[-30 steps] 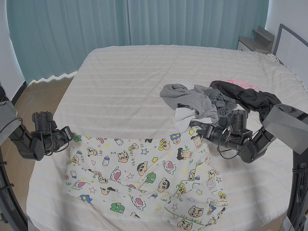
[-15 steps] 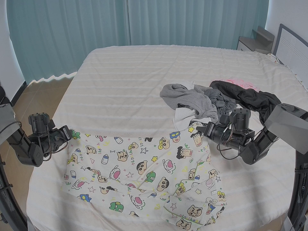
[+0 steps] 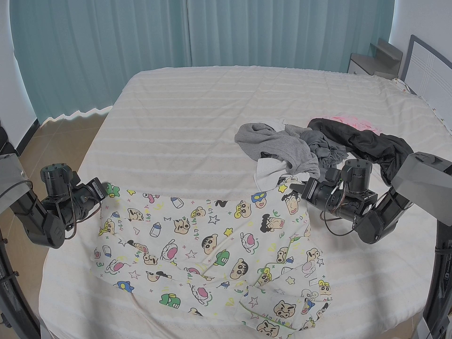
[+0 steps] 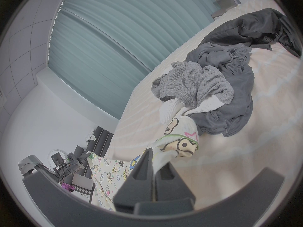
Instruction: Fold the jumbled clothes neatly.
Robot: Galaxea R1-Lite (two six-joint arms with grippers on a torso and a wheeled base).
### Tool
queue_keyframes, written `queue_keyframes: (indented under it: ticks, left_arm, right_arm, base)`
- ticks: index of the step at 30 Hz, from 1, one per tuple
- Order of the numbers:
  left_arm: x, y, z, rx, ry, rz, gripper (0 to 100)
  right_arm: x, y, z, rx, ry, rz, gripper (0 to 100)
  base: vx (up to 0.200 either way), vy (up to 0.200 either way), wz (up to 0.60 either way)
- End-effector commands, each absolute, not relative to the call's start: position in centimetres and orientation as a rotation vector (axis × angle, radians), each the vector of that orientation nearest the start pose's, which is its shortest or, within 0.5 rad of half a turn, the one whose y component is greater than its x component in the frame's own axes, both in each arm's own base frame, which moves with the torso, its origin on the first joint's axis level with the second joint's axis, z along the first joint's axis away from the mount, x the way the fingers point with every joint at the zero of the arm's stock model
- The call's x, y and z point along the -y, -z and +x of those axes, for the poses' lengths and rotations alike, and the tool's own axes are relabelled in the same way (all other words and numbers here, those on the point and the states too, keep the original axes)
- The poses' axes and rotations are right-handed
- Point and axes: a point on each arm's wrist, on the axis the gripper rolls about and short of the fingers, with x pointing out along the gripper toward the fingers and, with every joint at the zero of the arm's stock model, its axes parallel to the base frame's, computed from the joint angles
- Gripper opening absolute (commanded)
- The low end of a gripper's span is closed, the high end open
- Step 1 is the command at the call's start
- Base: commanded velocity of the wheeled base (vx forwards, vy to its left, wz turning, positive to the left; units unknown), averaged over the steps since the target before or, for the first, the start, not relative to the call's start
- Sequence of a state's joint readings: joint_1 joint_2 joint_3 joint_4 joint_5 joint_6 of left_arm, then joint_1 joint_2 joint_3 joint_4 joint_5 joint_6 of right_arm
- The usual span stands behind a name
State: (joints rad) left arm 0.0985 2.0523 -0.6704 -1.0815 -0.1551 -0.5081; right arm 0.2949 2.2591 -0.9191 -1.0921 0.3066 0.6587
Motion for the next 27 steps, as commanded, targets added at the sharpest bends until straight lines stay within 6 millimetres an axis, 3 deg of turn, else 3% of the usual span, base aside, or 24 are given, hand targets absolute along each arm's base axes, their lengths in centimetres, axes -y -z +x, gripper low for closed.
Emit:
queue_keyframes:
  ticks: [1,3,9,21,22,27]
  left_arm:
    - [-2.6,-9.3,34.5,-0.26,0.007,-0.565,0]
    - [-2.5,-10.0,34.4,-0.261,0.016,-0.577,0]
    - [-2.7,-9.2,35.0,-0.315,0.004,-0.554,0]
    - [-3.2,-4.4,38.7,-0.436,-0.043,-0.544,0]
    - [-3.2,-4.2,38.9,-0.437,-0.044,-0.545,100]
    - [-3.3,-3.6,39.5,-0.434,-0.052,-0.544,100]
  right_arm:
    - [-12.2,-5.5,38.0,-0.44,-0.493,0.638,0]
    - [-12.1,-5.8,37.7,-0.442,-0.491,0.65,0]
    - [-12.1,-6.3,37.6,-0.435,-0.498,0.658,0]
    - [-12.0,-4.9,37.2,-0.468,-0.487,0.655,0]
    - [-12.0,-5.0,37.2,-0.462,-0.49,0.655,0]
    - [-12.0,-4.3,36.9,-0.45,-0.495,0.649,0]
  base:
    - [0.0,0.0,0.0]
    - [0.0,0.0,0.0]
    - [0.0,0.0,0.0]
    - [0.0,0.0,0.0]
    - [0.0,0.0,0.0]
    - [0.0,0.0,0.0]
